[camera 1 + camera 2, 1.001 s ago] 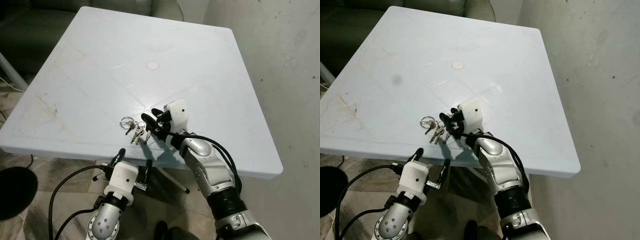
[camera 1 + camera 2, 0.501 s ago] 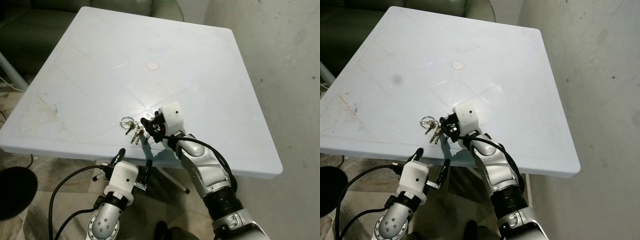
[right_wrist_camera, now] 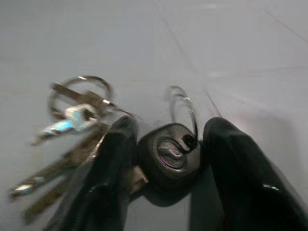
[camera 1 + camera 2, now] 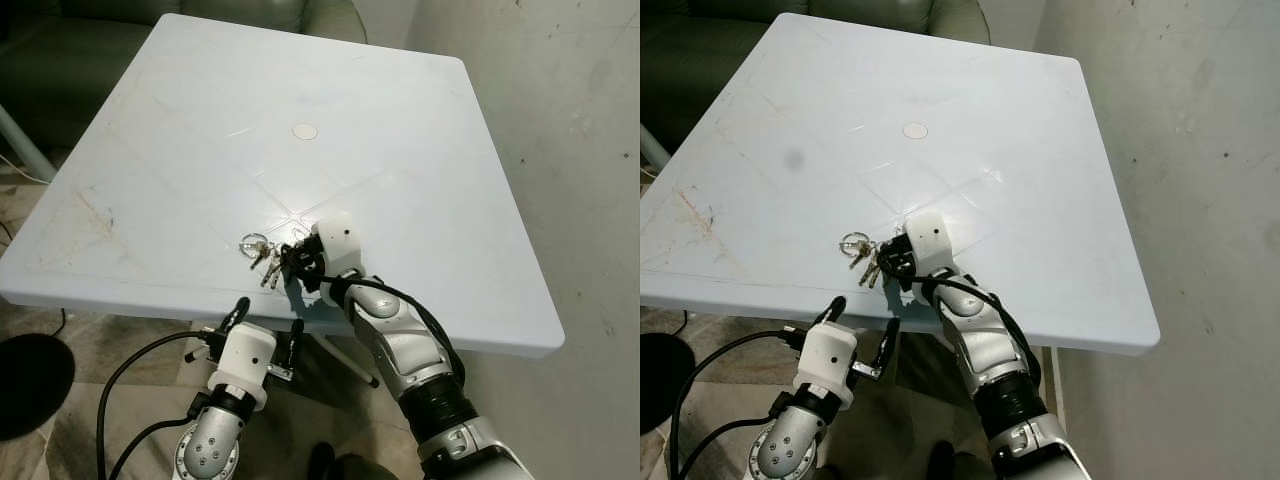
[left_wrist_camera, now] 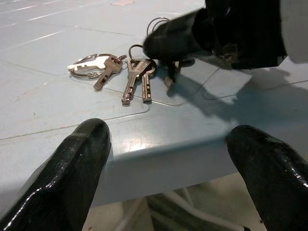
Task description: Hang keys on a hook
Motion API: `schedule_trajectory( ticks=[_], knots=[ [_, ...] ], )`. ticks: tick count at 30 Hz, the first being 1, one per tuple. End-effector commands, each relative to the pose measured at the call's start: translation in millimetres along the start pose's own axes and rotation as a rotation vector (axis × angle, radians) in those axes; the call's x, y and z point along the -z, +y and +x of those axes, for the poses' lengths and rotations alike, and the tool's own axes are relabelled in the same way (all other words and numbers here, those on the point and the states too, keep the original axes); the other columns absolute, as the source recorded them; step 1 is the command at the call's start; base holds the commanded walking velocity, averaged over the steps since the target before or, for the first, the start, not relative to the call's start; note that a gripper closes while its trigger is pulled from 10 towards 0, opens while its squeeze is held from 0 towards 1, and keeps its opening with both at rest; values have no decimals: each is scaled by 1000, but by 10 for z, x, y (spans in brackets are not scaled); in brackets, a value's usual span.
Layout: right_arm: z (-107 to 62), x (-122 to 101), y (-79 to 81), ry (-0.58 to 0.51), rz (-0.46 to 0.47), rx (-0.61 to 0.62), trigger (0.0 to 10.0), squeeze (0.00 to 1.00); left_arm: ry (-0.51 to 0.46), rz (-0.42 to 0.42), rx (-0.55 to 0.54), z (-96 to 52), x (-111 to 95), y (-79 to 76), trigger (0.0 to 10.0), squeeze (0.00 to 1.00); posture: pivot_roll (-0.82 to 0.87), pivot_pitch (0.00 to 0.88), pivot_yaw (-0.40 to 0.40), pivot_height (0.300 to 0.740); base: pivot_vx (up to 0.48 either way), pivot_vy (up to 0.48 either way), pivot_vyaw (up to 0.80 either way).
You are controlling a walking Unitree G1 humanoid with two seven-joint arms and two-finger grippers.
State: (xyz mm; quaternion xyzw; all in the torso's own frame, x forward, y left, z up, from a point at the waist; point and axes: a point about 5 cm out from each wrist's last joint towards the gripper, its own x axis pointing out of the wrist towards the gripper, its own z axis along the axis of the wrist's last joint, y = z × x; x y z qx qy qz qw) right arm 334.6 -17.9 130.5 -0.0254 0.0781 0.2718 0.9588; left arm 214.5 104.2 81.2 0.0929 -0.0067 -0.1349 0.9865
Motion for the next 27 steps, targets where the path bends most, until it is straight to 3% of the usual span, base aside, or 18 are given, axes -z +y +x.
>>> schedule_trajectory(
  ticks=[1,27],
  knots=[
    [45,-71,42,-20,10,15,0,0,58,-9,-2,-56,89,-26,10000,0,91,205,-141,740,0,0,0],
    [70,-144,50,-65,10,26,0,0,61,-11,-8,-66,82,-15,10000,0,91,214,-139,740,0,0,0]
  ],
)
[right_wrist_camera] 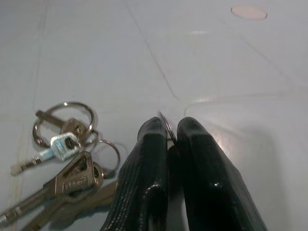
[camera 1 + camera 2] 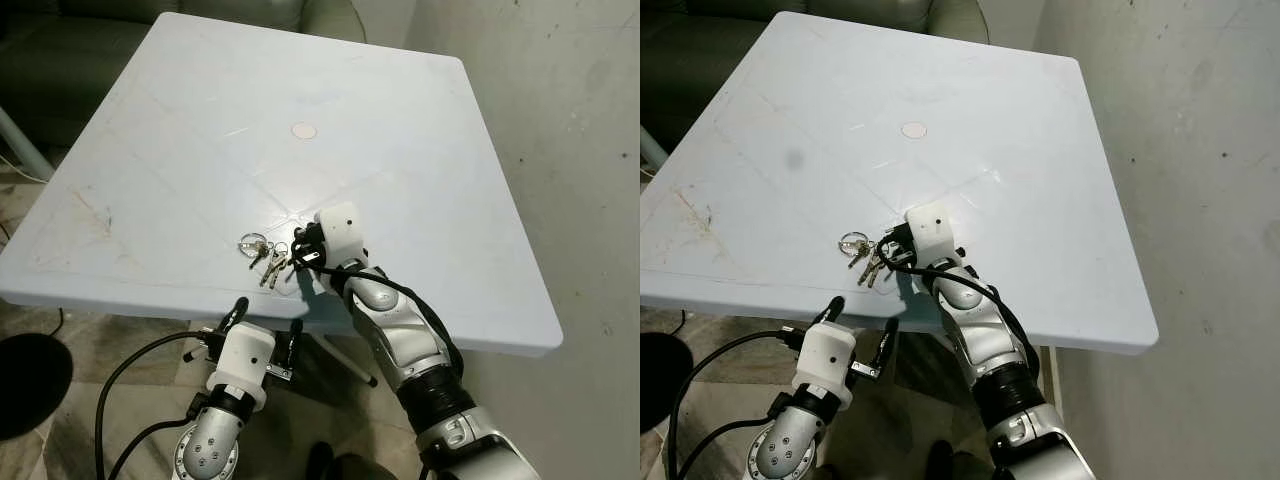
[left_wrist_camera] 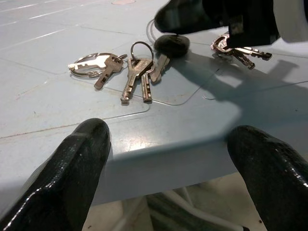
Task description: Hang keys on a hook
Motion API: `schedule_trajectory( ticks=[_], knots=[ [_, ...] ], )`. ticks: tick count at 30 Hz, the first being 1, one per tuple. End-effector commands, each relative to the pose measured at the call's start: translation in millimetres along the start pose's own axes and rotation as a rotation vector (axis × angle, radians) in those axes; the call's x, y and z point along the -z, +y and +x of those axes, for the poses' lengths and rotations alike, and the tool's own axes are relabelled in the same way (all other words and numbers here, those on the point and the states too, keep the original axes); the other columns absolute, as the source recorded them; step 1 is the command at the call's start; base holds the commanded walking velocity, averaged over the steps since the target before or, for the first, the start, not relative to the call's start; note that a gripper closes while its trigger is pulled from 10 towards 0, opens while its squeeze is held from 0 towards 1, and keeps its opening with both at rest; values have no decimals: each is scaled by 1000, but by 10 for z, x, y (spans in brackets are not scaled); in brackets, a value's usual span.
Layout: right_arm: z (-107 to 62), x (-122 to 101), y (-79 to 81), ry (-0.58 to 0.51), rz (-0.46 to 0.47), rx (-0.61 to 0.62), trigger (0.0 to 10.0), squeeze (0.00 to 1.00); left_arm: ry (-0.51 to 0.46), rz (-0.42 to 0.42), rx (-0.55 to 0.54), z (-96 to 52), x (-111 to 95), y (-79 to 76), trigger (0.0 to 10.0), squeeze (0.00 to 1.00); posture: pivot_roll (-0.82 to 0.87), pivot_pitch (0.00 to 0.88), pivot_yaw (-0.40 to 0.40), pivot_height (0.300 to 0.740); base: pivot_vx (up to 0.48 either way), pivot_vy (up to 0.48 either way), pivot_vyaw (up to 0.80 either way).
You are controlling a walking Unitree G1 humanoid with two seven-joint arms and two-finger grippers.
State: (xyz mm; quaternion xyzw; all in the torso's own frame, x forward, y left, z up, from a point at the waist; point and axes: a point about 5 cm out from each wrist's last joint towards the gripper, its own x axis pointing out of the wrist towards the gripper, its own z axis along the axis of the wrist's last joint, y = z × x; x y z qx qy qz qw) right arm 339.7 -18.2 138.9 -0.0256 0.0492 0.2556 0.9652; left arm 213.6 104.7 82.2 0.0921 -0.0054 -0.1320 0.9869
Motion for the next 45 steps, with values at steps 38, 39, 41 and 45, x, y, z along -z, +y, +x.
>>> schedule_trajectory(
  ticks=[38,39,41,45],
  knots=[
    [-585,-173,-737,-474,166,27,10000,0,-77,-222,-198,290,-319,472,10000,0,57,121,-89,740,0,0,0],
    [-608,-145,-760,-468,158,51,10000,0,-76,-203,-208,293,-316,499,10000,0,52,118,-84,740,0,0,0],
    [-647,-143,-813,-480,136,93,10000,0,-71,-195,-219,302,-314,529,10000,0,49,115,-81,740,0,0,0],
    [-704,-145,-871,-494,97,131,10000,0,-77,-183,-244,304,-324,597,10000,0,45,113,-76,740,0,0,0]
  ],
)
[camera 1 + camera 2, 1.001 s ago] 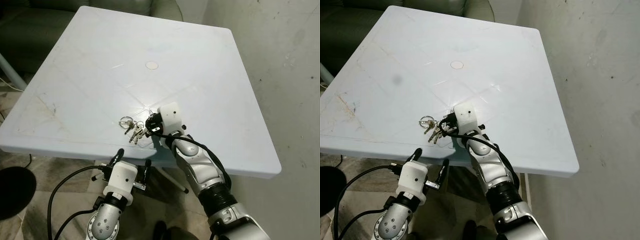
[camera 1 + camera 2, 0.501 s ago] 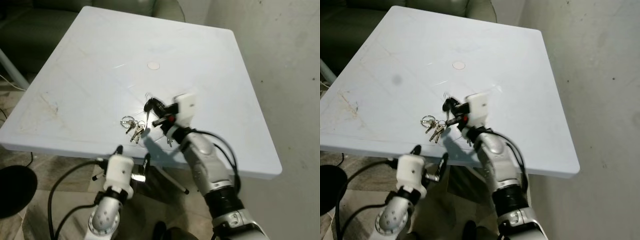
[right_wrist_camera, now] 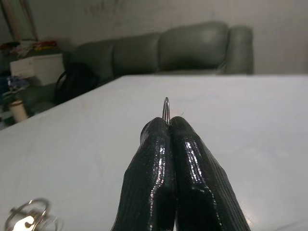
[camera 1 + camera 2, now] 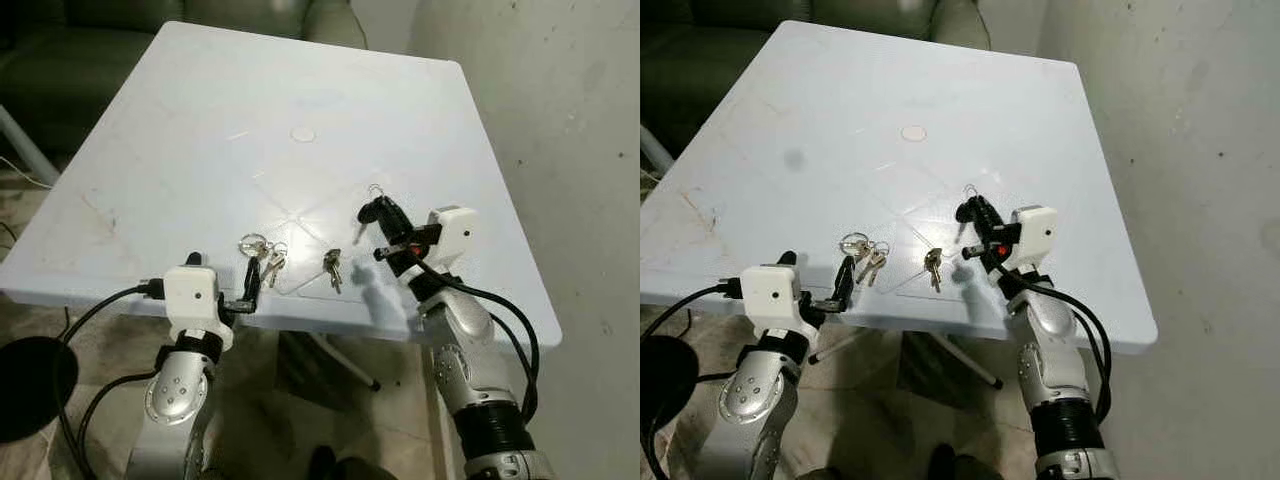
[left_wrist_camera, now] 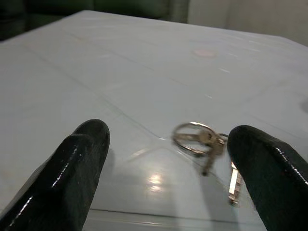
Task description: Hang keys on a hook
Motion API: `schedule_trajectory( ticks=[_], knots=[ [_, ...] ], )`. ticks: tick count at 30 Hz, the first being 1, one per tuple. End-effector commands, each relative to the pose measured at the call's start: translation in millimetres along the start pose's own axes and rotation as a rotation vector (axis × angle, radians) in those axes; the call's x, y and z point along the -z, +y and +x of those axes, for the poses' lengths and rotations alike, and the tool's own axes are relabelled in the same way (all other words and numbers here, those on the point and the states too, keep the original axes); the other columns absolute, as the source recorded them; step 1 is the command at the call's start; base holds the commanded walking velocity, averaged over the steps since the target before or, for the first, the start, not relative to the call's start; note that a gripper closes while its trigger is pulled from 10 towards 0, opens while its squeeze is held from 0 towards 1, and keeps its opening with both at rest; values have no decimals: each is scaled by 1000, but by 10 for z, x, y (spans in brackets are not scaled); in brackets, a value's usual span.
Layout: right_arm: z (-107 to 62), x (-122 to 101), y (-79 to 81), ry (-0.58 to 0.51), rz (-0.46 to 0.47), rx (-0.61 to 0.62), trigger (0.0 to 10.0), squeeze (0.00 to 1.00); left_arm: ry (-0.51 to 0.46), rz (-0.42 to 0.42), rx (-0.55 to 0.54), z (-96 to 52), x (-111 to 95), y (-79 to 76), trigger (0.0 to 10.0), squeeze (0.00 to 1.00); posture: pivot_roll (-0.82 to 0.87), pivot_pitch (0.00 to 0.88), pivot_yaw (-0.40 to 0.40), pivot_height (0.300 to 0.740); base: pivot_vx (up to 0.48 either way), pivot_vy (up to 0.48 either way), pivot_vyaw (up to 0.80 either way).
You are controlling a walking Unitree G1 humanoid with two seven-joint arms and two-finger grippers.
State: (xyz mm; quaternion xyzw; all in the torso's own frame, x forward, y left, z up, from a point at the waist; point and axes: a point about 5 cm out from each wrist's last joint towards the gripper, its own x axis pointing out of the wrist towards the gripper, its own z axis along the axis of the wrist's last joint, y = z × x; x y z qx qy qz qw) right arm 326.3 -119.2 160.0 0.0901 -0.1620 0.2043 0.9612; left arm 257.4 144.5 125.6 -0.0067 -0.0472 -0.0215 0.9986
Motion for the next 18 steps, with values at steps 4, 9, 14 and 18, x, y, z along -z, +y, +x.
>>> schedule_trajectory(
  ticks=[4,9,14,18],
  knots=[
    [-56,-59,-61,-32,-33,25,10000,0,11,3,-16,2,4,39,10000,0,45,113,-76,740,0,0,0],
    [-231,-3,-296,53,-131,179,10000,0,34,20,-122,-84,72,323,10000,0,31,92,-52,740,0,0,0],
    [-213,73,-291,104,-231,177,10000,0,1,8,-146,-30,27,428,10000,0,21,69,-39,740,0,0,0],
    [-162,62,-271,101,-216,193,10000,0,-2,-7,-157,48,10,480,10000,0,20,58,-38,740,0,0,0]
  ],
)
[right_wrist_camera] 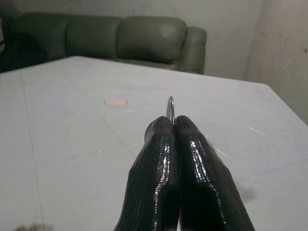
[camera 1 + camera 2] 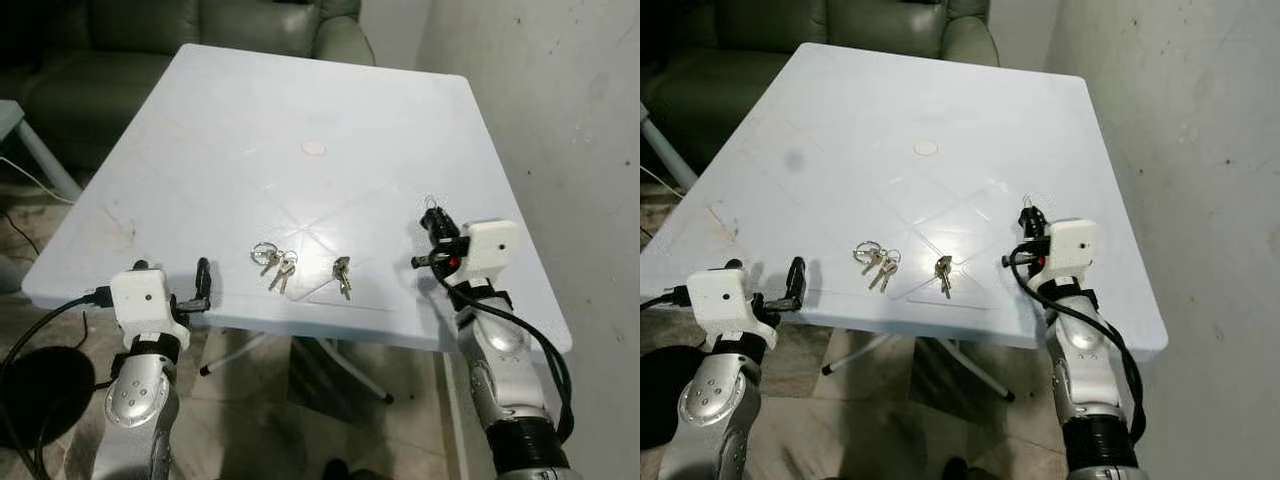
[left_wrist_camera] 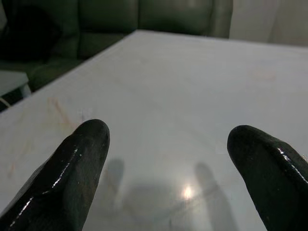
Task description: Hang keys on a hook
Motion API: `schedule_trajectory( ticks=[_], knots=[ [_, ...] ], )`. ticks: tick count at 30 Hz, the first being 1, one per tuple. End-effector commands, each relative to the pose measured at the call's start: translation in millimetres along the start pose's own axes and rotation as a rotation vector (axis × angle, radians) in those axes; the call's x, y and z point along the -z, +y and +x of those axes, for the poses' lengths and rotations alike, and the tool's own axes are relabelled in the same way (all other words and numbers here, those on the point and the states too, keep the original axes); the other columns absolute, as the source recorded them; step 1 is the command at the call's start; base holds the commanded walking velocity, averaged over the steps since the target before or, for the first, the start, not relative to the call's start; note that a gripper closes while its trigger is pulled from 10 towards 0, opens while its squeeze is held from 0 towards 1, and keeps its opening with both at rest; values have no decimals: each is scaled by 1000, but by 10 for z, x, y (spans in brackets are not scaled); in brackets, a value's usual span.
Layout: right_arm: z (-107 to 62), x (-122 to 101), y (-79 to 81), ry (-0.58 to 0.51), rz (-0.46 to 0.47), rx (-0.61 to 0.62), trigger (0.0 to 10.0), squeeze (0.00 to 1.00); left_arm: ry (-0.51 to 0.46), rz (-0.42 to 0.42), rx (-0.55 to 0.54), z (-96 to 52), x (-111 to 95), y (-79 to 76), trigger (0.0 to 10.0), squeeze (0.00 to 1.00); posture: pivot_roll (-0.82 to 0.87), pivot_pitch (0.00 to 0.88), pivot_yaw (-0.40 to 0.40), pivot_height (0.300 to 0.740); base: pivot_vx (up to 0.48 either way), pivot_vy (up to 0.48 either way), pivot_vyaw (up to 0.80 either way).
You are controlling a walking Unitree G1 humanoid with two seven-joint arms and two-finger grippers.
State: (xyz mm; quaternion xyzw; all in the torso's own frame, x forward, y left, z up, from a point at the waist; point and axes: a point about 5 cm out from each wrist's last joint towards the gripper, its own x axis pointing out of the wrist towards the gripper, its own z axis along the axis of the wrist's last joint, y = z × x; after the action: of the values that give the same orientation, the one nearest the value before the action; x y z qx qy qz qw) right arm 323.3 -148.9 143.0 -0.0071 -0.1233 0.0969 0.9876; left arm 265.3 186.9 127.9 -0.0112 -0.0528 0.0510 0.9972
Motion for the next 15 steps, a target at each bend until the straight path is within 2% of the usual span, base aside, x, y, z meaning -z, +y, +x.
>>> schedule_trajectory(
  ticks=[1,6,15],
  knots=[
    [32,-21,7,-2,-5,0,10000,0,11,-4,-11,0,31,59,10000,0,19,57,-38,740,0,0,0],
    [39,-22,33,-8,-17,-11,10000,0,-4,10,-1,47,30,77,10000,0,17,48,-36,740,0,0,0],
    [-4,82,85,26,8,-17,10000,0,22,23,10,14,159,106,10000,0,16,39,-32,740,0,0,0]
  ],
)
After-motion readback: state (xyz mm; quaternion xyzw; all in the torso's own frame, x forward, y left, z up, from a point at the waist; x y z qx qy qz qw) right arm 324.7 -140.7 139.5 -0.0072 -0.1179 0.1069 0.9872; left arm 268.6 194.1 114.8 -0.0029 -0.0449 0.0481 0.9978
